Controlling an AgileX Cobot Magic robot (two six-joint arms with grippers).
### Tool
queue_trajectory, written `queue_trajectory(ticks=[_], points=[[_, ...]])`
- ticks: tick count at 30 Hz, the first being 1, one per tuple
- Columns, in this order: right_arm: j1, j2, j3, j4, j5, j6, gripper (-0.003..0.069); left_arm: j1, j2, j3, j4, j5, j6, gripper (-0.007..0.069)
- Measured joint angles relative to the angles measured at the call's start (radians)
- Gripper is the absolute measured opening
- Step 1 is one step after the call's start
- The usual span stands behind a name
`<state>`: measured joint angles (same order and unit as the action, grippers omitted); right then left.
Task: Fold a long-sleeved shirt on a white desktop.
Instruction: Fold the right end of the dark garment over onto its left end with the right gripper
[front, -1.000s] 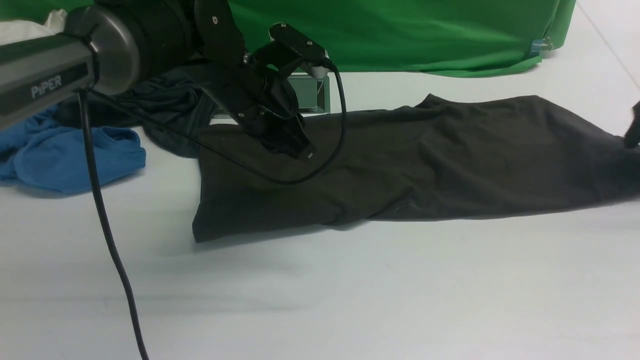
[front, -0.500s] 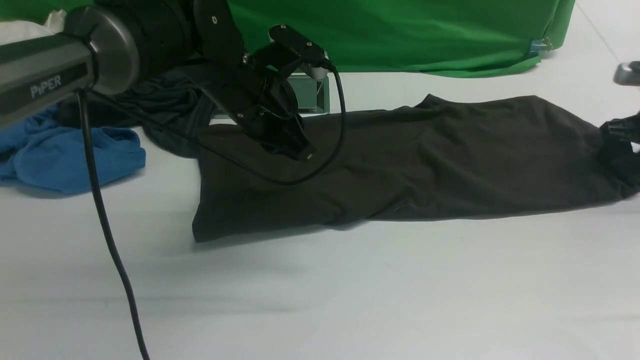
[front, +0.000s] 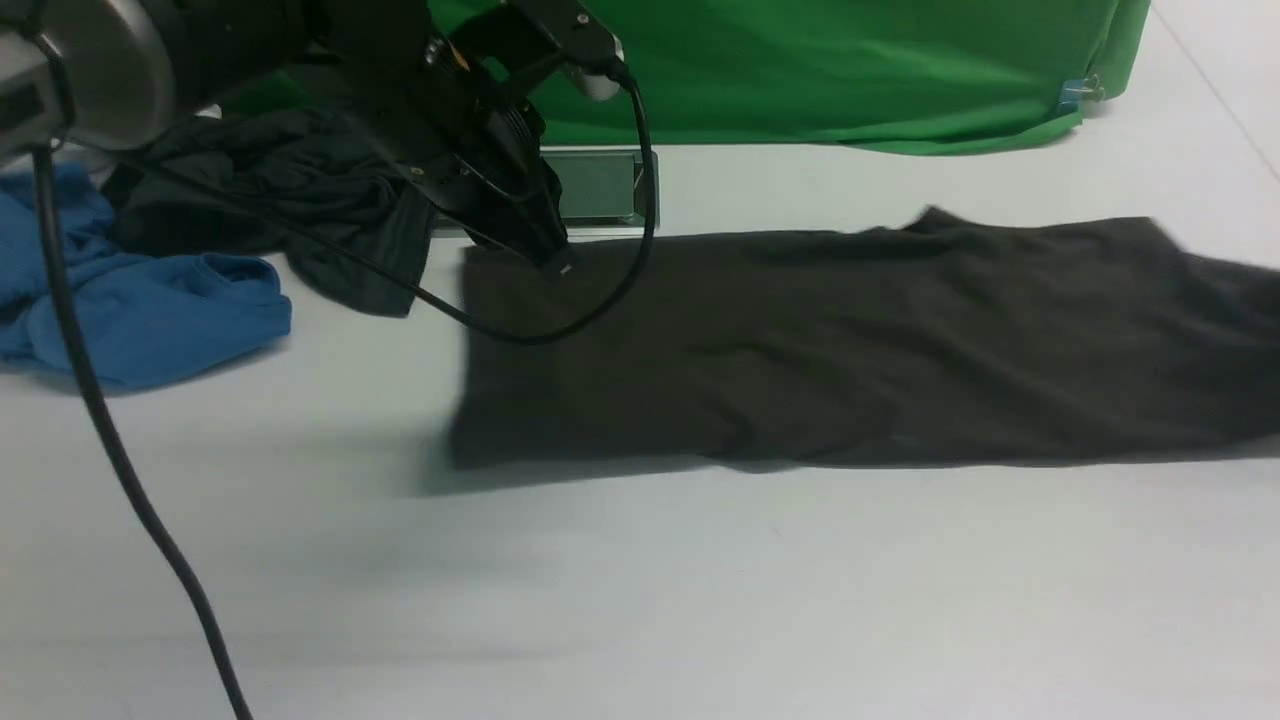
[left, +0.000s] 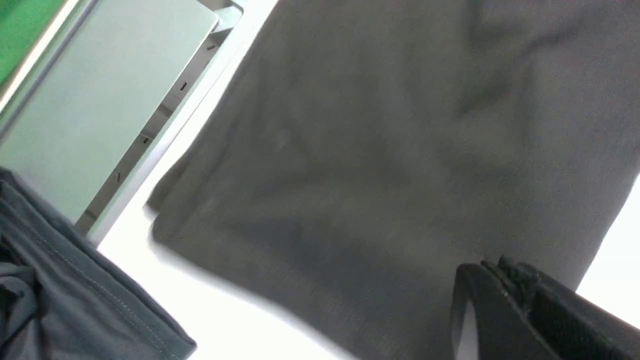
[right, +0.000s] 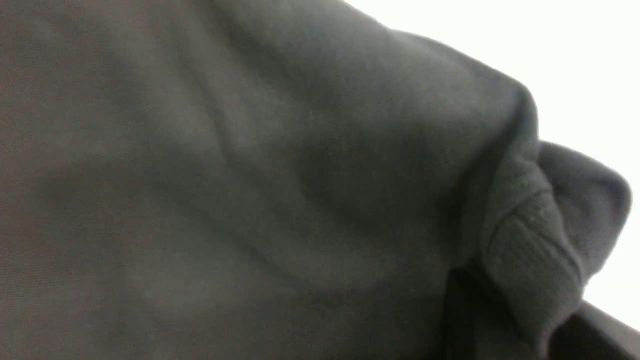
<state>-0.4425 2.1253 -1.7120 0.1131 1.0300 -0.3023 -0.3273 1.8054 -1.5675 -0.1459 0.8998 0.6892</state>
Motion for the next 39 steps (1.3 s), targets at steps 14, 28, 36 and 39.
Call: queue_trajectory(ticks=[14, 28, 36, 39], points=[[0.014, -0.237, 0.001, 0.135, 0.093, -0.037, 0.0108, 0.097, -0.001, 0.0, 0.01, 0.006, 0.039, 0.0019], [0.38, -0.381, 0.001, 0.414, 0.094, -0.093, 0.0108, 0.236, -0.013, 0.001, -0.076, 0.032, 0.082, 0.0019], [0.639, -0.324, 0.001, 0.486, -0.027, -0.08, 0.0108, 0.237, -0.085, 0.002, -0.153, 0.015, 0.09, 0.0019], [0.714, -0.259, 0.001, 0.54, -0.067, -0.087, 0.0108, 0.237, -0.113, 0.002, -0.171, 0.01, 0.09, 0.0019]])
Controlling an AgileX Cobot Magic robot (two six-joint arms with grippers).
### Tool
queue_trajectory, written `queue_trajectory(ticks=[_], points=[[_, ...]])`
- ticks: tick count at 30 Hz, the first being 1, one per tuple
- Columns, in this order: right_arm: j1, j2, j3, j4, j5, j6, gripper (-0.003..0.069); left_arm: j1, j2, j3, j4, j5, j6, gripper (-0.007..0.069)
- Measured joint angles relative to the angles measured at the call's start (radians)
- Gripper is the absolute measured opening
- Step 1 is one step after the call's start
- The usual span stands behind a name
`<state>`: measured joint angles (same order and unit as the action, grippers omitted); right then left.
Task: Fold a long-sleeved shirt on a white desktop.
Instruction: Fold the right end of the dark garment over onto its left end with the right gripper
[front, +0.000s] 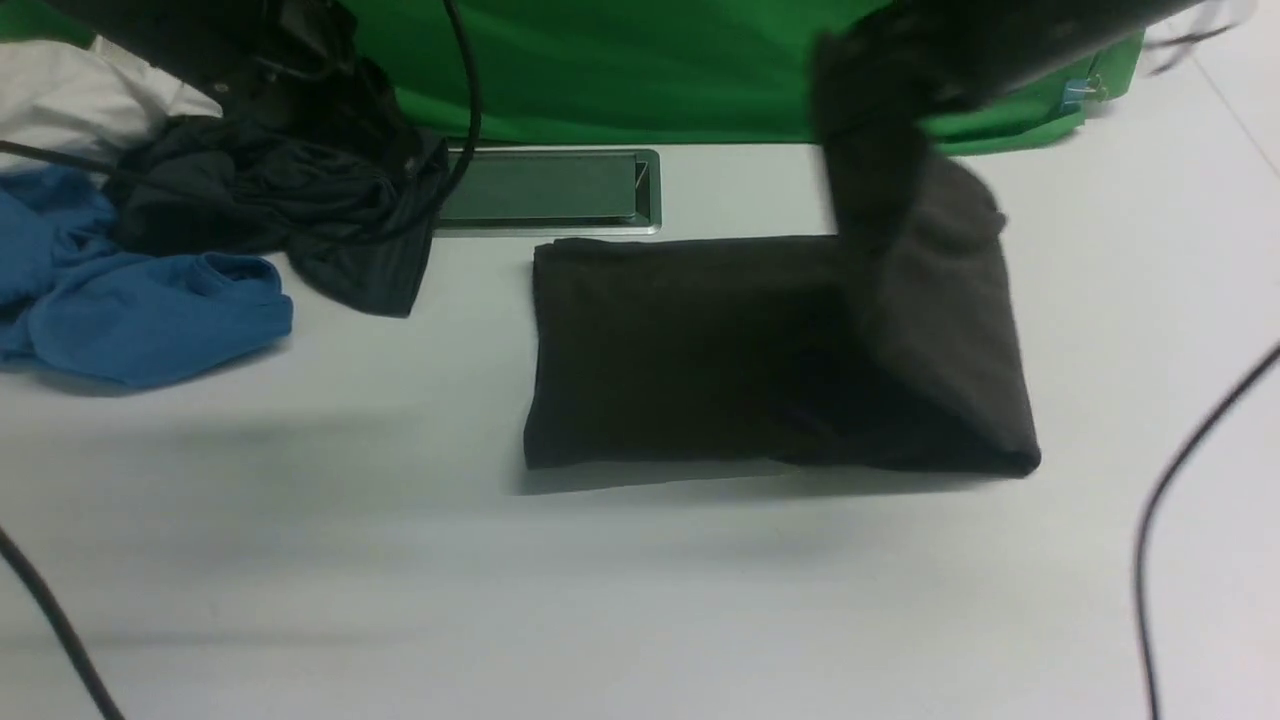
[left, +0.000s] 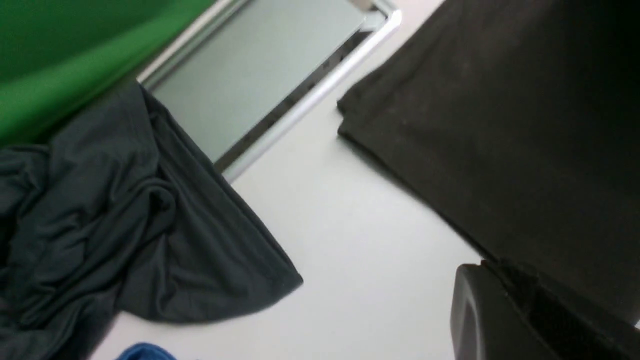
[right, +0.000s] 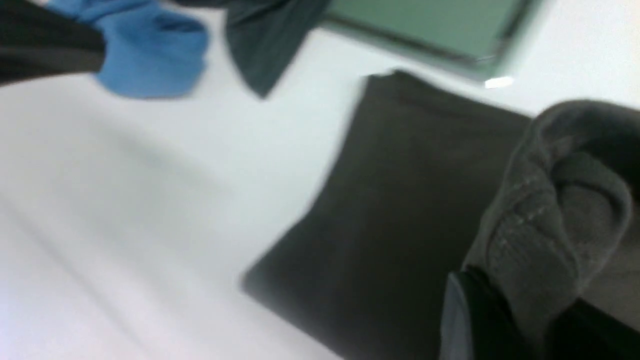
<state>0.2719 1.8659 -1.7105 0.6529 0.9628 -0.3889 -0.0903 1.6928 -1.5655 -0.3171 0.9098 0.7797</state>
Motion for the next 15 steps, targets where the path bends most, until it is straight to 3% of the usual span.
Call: queue_trajectory(ticks=[7, 15], points=[[0.129, 0.171, -0.069, 0.034, -0.08, -0.007, 0.0108, 0.0, -0.04, 0.0, -0.048, -0.003, 0.002, 0.0019], [0.188, 0.33, -0.235, 0.04, -0.047, 0.006, 0.0108, 0.0, -0.041, 0.0, -0.07, 0.001, 0.004, 0.0019]])
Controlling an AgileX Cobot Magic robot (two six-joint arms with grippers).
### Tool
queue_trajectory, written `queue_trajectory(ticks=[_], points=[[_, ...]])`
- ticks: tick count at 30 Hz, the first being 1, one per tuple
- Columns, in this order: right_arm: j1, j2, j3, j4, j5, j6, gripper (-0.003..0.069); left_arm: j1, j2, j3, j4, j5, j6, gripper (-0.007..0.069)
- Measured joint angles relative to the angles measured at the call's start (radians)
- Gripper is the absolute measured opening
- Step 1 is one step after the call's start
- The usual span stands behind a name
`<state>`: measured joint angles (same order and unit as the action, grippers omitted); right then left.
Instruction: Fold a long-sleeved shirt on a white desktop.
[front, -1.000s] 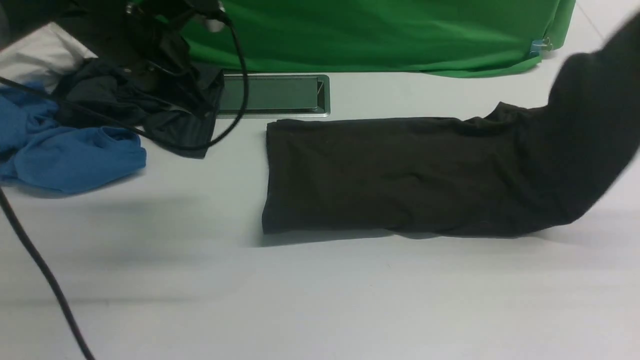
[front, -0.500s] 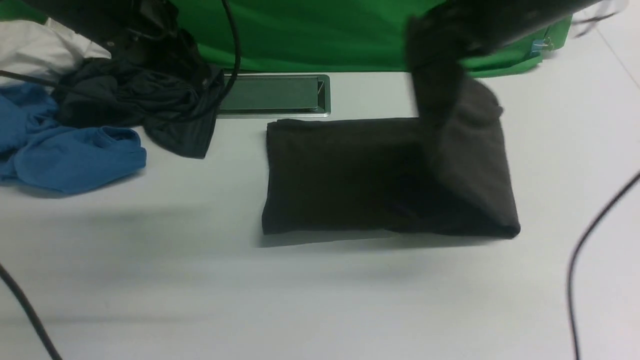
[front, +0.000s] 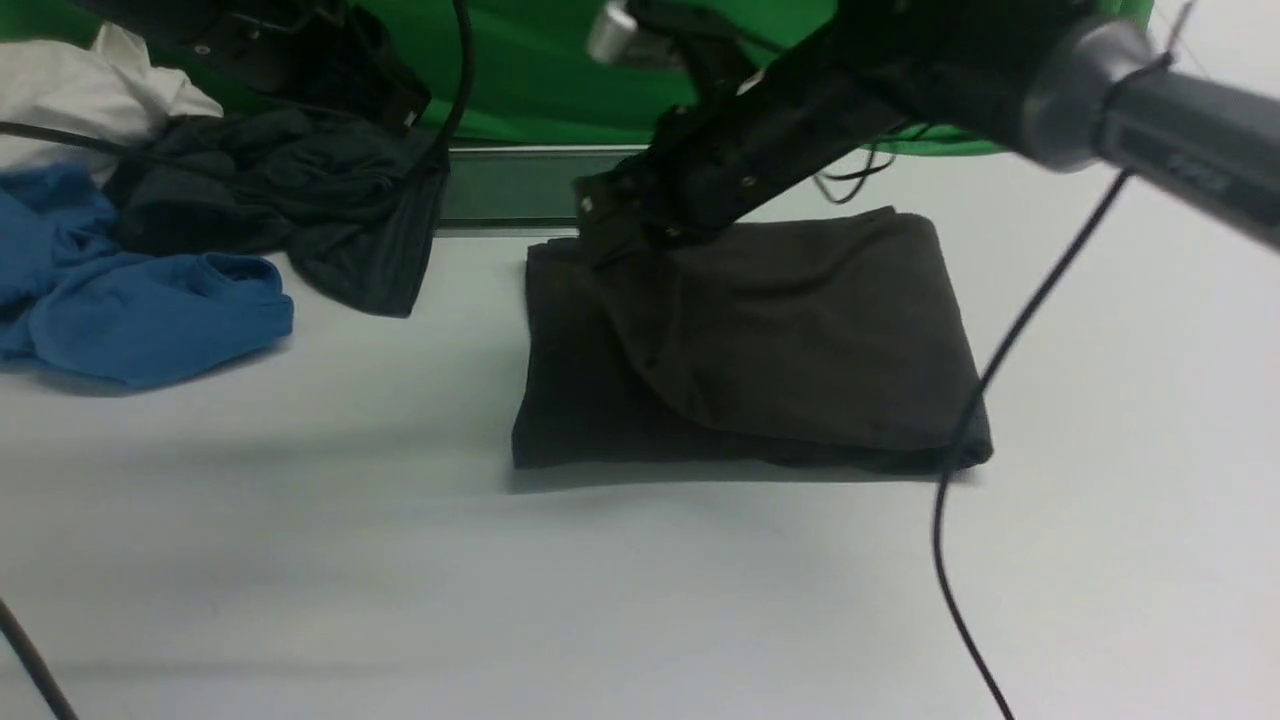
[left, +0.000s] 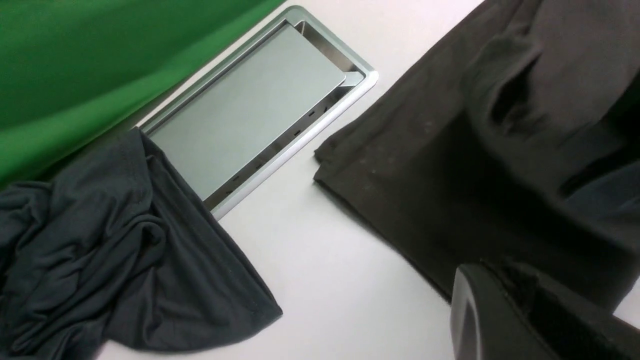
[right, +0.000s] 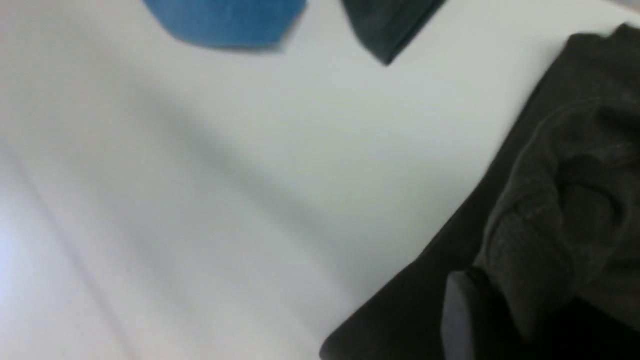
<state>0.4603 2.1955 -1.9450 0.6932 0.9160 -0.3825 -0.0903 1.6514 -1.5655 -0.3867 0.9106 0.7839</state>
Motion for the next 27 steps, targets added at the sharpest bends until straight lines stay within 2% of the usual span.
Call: queue_trajectory(ticks=[8, 11, 12, 16, 17, 18, 19, 21, 23, 24, 25, 27], points=[[0.018, 0.03, -0.03, 0.013, -0.006, 0.03, 0.0108, 0.0, 0.0, 0.0, -0.035, 0.0, 0.017, 0.0019], [0.029, 0.035, -0.033, 0.023, -0.025, 0.052, 0.0141, 0.0, 0.0, 0.0, -0.068, 0.0, 0.034, 0.0019], [0.032, 0.037, -0.033, 0.026, -0.032, 0.062, 0.0177, 0.0, 0.0, 0.0, -0.075, 0.0, 0.04, 0.0019], [0.039, 0.04, -0.033, 0.058, -0.039, 0.098, 0.0444, 0.0, 0.0, 0.0, -0.111, 0.0, 0.057, 0.0019], [0.04, 0.039, -0.033, 0.059, -0.04, 0.099, 0.0455, 0.0, 0.0, 0.0, -0.113, 0.0, 0.059, 0.0019], [0.04, 0.039, -0.033, 0.064, -0.04, 0.1, 0.0512, 0.0, 0.0, 0.0, -0.127, 0.006, 0.06, 0.0019], [0.038, 0.032, -0.033, 0.063, -0.032, 0.1, 0.0529, 0.0, 0.0, 0.0, -0.142, 0.014, 0.064, 0.0019], [0.033, 0.02, -0.033, 0.061, -0.016, 0.096, 0.0519, 0.0, -0.002, 0.0, -0.149, 0.02, 0.069, 0.0019], [0.01, -0.019, -0.033, 0.015, 0.056, 0.087, 0.044, 0.0, -0.012, 0.013, -0.16, 0.021, 0.075, 0.0019], [0.01, -0.019, -0.033, 0.008, 0.063, 0.087, 0.044, 0.0, -0.016, 0.015, -0.161, 0.018, 0.075, 0.0019], [-0.008, -0.055, -0.033, -0.062, 0.11, 0.087, 0.0357, 0.0, -0.034, 0.042, -0.169, -0.007, 0.075, 0.0019], [-0.036, -0.095, -0.031, -0.215, 0.161, 0.123, 0.0247, -0.007, -0.056, 0.09, -0.183, -0.041, 0.075, 0.0019]])
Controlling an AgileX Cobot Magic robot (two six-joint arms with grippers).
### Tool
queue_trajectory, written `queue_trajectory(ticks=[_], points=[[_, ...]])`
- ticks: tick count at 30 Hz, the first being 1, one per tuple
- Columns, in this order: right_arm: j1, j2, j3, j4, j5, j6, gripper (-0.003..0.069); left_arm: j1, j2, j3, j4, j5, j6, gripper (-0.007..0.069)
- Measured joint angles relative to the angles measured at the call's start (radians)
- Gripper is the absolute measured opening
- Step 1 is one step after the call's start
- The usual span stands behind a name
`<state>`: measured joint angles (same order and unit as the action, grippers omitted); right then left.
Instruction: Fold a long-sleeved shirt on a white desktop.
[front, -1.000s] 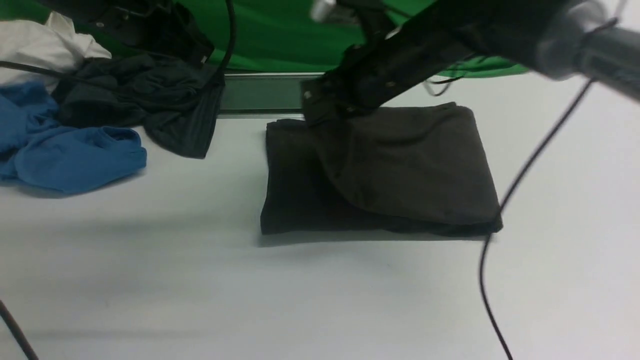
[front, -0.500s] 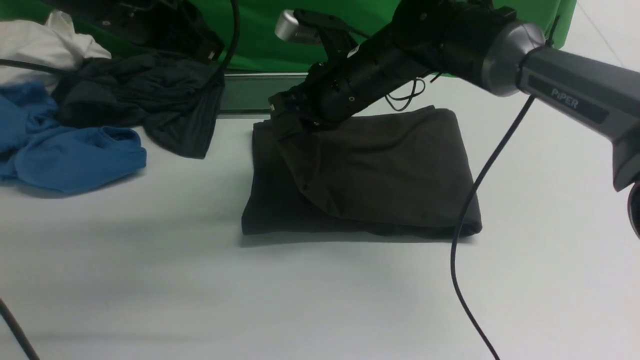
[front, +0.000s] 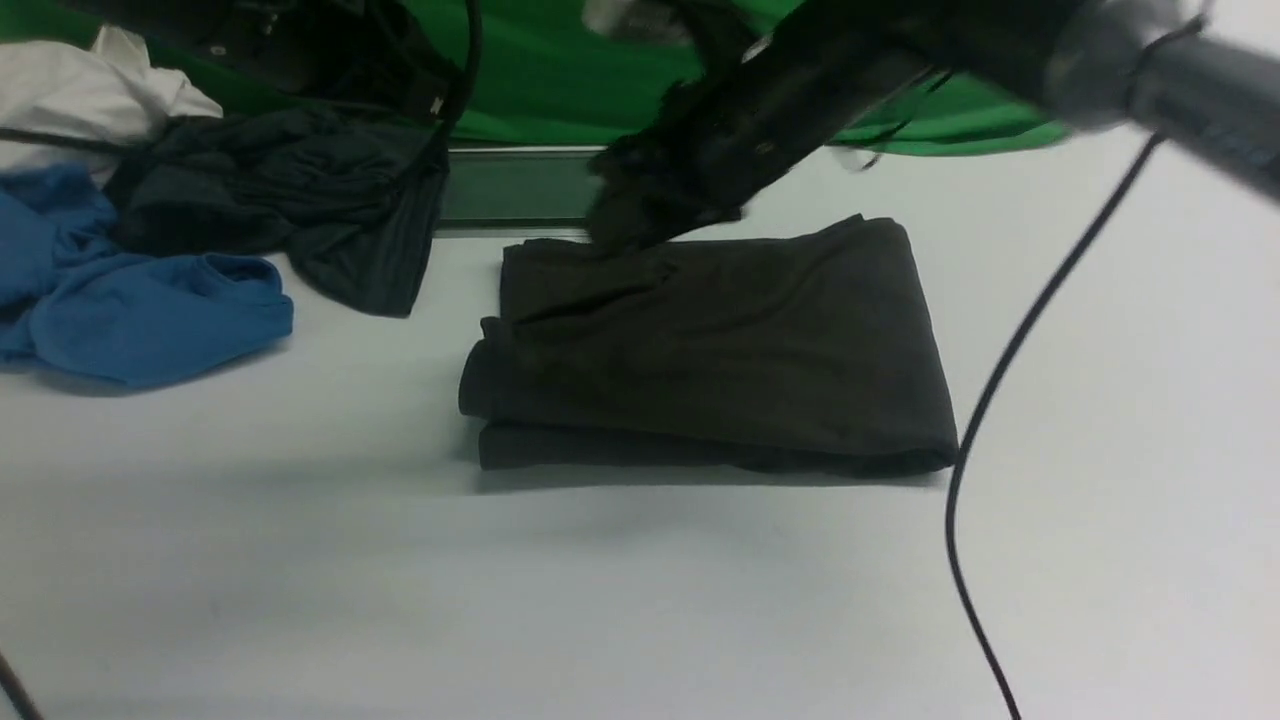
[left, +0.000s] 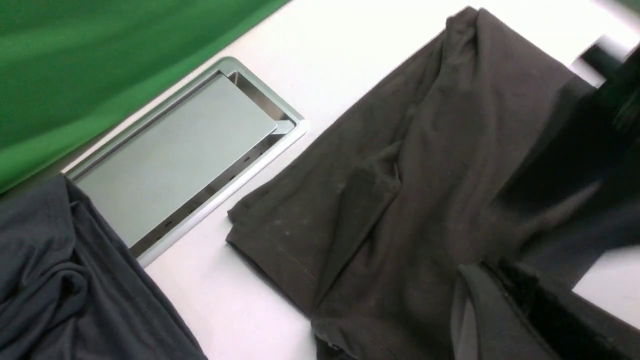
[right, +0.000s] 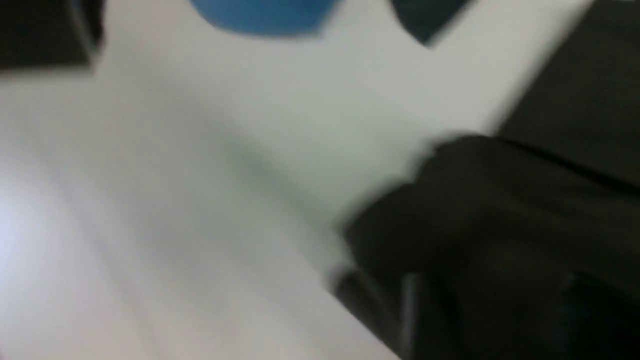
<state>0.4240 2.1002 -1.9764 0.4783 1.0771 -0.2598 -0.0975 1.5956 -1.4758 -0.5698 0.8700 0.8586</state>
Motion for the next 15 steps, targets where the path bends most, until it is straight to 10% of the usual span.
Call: queue_trajectory(ticks=[5, 15], points=[[-0.08, -0.05, 0.09, -0.346, 0.008, 0.154, 0.0107, -0.104, -0.005, 0.174, -0.01, -0.162, 0.027, 0.0019], [-0.215, 0.104, 0.187, -0.355, -0.331, 0.186, 0.0097, -0.169, 0.271, 0.238, 0.167, -0.232, -0.11, 0.0019]])
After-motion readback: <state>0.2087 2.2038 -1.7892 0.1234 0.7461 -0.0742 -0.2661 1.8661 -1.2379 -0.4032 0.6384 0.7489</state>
